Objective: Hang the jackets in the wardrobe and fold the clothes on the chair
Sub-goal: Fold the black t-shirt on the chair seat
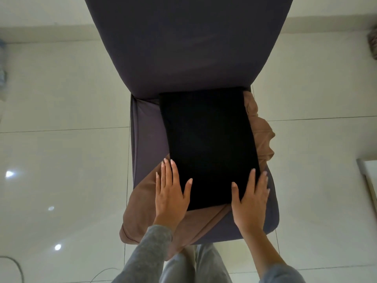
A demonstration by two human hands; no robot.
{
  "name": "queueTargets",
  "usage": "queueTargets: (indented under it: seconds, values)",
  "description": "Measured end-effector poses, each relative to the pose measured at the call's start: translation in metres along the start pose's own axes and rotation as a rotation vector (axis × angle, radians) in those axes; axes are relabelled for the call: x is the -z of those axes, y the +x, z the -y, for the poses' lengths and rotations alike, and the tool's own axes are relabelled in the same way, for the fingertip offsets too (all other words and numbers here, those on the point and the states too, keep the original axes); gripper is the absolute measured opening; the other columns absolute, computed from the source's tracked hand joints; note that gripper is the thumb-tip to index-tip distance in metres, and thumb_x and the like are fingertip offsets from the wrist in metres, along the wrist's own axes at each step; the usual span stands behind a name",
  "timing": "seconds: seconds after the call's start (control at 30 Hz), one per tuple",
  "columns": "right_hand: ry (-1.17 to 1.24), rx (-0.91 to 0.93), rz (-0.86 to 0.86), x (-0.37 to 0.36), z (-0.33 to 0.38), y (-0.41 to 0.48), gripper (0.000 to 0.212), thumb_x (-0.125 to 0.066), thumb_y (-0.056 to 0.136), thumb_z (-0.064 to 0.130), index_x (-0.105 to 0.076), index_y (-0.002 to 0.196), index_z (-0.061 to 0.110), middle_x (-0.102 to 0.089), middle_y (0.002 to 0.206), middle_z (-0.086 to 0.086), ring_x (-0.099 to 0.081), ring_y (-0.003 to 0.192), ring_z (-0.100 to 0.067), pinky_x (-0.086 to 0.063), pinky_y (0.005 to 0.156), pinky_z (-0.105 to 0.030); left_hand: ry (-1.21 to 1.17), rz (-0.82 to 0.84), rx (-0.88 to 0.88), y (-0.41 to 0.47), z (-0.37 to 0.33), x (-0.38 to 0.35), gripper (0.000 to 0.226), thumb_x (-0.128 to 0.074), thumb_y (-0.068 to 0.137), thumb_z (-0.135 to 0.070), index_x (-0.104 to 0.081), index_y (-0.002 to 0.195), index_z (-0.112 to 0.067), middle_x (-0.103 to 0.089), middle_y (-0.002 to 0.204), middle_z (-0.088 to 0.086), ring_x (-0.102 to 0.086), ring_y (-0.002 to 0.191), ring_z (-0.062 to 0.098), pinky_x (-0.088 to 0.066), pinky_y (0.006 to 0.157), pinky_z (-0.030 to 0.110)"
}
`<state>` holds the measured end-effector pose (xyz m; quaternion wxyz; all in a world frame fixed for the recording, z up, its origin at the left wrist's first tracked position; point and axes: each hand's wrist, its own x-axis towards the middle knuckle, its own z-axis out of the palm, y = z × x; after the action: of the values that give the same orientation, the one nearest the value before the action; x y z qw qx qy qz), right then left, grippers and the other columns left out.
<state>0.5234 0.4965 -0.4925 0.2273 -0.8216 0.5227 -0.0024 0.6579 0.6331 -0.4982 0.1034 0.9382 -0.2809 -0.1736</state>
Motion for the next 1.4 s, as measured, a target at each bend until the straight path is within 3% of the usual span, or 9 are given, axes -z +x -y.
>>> queueTargets:
  seconds: [0.13,0.37,0.47,0.6,0.7,0.8,0.97,1.23,1.4]
  values:
    - [0.244,-0.161,-0.062,0.010,0.006,0.000,0.061,-0.051,0.093,0.033,-0.029,0.145,0.009,-0.035,0.149,-0.013,-0.026,0.141,-0.030,-0.018,0.114,-0.039,0.036,-0.081,-0.002,-0.009,-0.020,0.010,0.064,-0.029,0.095,-0.036,-0.019,0.148,-0.002,-0.015,0.156,0.016,-0.007,0.146,0.027,-0.007,0.117,0.047]
    - [0.150,-0.327,-0.018,0.046,0.003,0.016,0.026,-0.057,0.090,0.025,-0.057,0.109,0.007,-0.065,0.100,-0.009,-0.060,0.093,-0.031,-0.040,0.094,-0.048,0.044,0.140,-0.523,-0.029,-0.070,0.006,0.077,-0.055,0.076,-0.023,-0.027,0.146,-0.008,-0.026,0.154,0.009,-0.017,0.145,0.021,-0.022,0.116,0.042]
    - [0.167,-0.287,0.116,0.060,-0.001,0.025,0.017,-0.058,0.090,0.026,-0.059,0.087,0.010,-0.061,0.077,-0.005,-0.056,0.074,-0.024,-0.048,0.075,-0.037,0.108,0.237,-0.481,-0.026,-0.088,0.007,0.088,-0.066,0.065,-0.031,-0.033,0.144,-0.009,-0.034,0.151,0.009,-0.028,0.141,0.024,-0.034,0.110,0.043]
    - [0.241,-0.268,0.233,0.078,-0.002,0.037,0.024,-0.060,0.088,0.017,-0.049,0.068,0.011,-0.050,0.059,0.001,-0.047,0.057,-0.012,-0.031,0.048,-0.011,0.166,0.264,-0.415,-0.019,-0.106,0.009,0.092,-0.079,0.058,-0.032,-0.043,0.139,-0.008,-0.042,0.146,0.011,-0.039,0.135,0.026,-0.037,0.107,0.045]
    - [0.327,-0.293,0.324,0.090,0.000,0.042,0.032,-0.065,0.086,0.019,-0.043,0.062,0.016,-0.051,0.060,0.001,-0.053,0.061,-0.019,-0.035,0.054,-0.010,0.141,0.255,-0.403,-0.013,-0.113,0.011,0.095,-0.082,0.055,-0.038,-0.045,0.137,-0.009,-0.046,0.143,0.010,-0.044,0.132,0.026,-0.042,0.103,0.044]
    - [0.495,-0.365,0.420,0.105,0.010,0.048,0.032,-0.071,0.080,0.018,-0.043,0.064,0.015,-0.057,0.068,-0.007,-0.061,0.073,-0.027,-0.050,0.070,-0.034,0.077,0.265,-0.363,-0.010,-0.117,0.016,0.094,-0.079,0.062,-0.047,-0.038,0.138,-0.009,-0.049,0.141,0.007,-0.047,0.130,0.022,-0.045,0.101,0.041]
    - [0.648,-0.337,0.481,0.137,0.044,0.056,0.027,-0.069,0.081,0.011,-0.045,0.068,0.012,-0.057,0.075,-0.005,-0.059,0.074,-0.016,-0.048,0.058,-0.020,-0.370,0.296,-0.184,0.001,-0.125,0.051,0.060,-0.048,0.096,-0.022,-0.021,0.150,-0.022,-0.024,0.155,-0.004,-0.013,0.145,0.010,-0.008,0.119,0.025]
    - [0.940,-0.320,0.443,0.186,0.098,0.037,0.014,-0.047,0.097,0.015,-0.060,0.101,0.013,-0.069,0.101,-0.003,-0.066,0.092,-0.013,-0.049,0.083,-0.026,-0.718,0.327,0.000,0.033,-0.119,0.139,0.042,-0.044,0.099,-0.014,-0.043,0.140,-0.022,-0.057,0.129,0.002,-0.052,0.104,0.006,-0.035,0.080,0.007]
    - [0.988,-0.478,0.465,0.189,0.116,-0.006,0.013,-0.047,0.098,0.021,-0.059,0.102,0.018,-0.066,0.114,-0.005,-0.060,0.099,-0.014,-0.049,0.081,-0.027,-0.933,0.375,0.153,0.037,-0.125,0.215,0.036,-0.039,0.099,-0.040,-0.050,0.130,-0.025,-0.057,0.124,-0.003,-0.055,0.112,0.018,-0.041,0.099,0.030]
